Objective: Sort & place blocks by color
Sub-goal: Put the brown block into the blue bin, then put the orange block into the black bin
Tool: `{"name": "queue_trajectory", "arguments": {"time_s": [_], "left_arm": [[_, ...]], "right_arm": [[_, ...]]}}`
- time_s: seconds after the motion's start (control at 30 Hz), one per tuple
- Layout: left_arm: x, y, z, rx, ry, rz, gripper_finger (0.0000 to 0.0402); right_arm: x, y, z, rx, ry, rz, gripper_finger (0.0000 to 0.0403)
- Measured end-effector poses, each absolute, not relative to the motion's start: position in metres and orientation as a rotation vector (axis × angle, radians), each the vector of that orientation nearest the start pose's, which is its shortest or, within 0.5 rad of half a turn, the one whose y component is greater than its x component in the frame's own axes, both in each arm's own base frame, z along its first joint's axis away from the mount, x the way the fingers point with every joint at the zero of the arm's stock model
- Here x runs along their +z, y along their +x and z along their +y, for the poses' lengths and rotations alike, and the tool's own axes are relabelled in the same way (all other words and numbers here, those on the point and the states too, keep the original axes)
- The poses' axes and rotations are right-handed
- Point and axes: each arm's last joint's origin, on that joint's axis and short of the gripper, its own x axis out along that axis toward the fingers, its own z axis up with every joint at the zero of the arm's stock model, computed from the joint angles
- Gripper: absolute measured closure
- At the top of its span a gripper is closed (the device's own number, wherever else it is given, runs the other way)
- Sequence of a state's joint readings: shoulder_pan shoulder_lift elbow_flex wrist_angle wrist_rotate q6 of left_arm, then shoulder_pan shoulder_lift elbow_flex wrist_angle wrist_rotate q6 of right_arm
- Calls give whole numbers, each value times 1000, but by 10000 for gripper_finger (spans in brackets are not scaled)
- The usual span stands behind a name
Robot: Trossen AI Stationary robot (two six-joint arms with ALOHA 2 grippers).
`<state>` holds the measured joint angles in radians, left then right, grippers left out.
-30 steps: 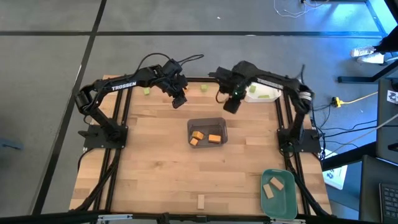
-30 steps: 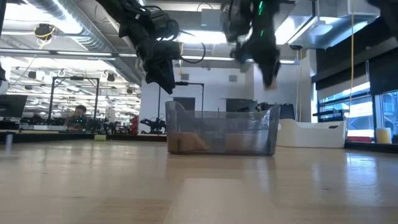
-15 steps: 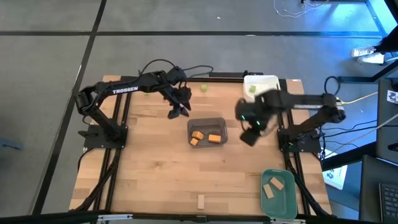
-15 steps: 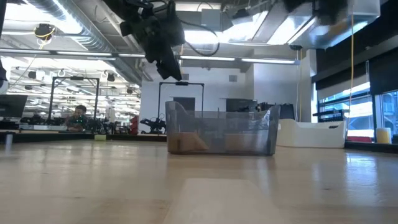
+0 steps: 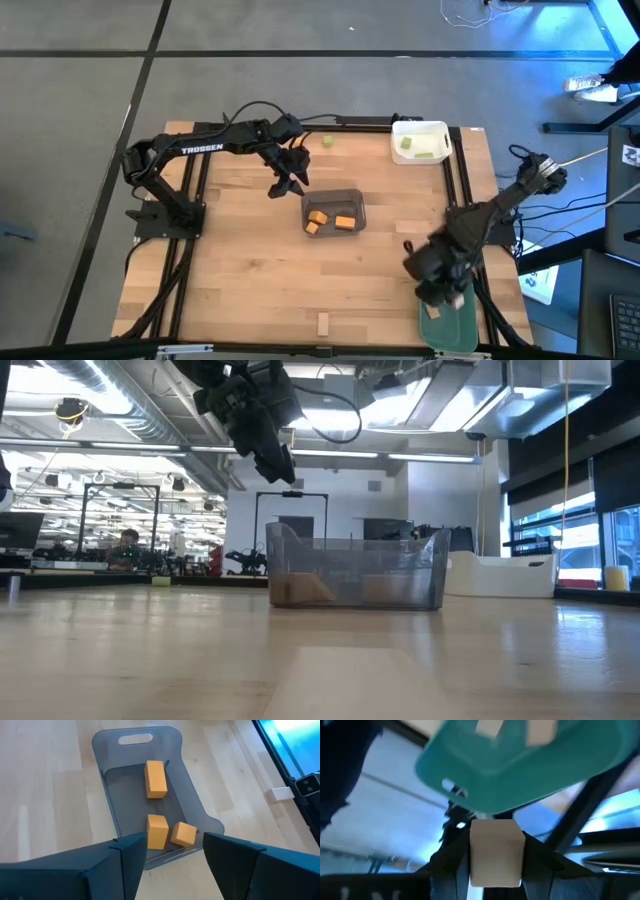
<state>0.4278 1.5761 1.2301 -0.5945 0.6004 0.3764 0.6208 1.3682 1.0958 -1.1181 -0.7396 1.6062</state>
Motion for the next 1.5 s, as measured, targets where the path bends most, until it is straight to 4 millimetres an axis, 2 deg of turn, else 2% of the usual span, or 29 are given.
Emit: {"name": "queue_trajectory", "arguments": {"time_s": [0.17, 0.37, 0.5, 0.63, 0.67, 0.8, 0.87, 1.13, 1.23, 1.33, 1.5], "left_arm": [[267, 304, 120, -321, -115, 762, 216], [267, 303, 120, -319, -123, 762, 216], [267, 303, 120, -320, -124, 762, 216], [267, 303, 120, -320, -127, 765, 216], [267, 303, 120, -320, -130, 769, 216], [266, 301, 119, -320, -143, 790, 216], [265, 300, 119, -321, -150, 801, 216], [262, 296, 117, -316, -202, 856, 216], [261, 294, 116, -294, -224, 892, 216], [264, 293, 118, -194, -225, 910, 216], [277, 290, 127, 86, -50, 906, 216]], "right_arm": [[230, 168, 174, -296, 1210, 2052, 275], [190, 160, 180, -235, 1289, 2033, 275], [173, 153, 177, -253, 1305, 2039, 275], [167, 151, 174, -279, 1299, 2044, 272], [166, 150, 174, -284, 1298, 2040, 260], [166, 150, 173, -287, 1297, 2040, 194], [166, 150, 173, -287, 1297, 2040, 177], [170, 153, 175, -281, 1301, 1992, 171], [182, 161, 179, -296, 1308, 1842, 170], [201, 169, 180, -336, 1309, 1652, 170], [243, 175, 176, -466, 1252, 1412, 169]]}}
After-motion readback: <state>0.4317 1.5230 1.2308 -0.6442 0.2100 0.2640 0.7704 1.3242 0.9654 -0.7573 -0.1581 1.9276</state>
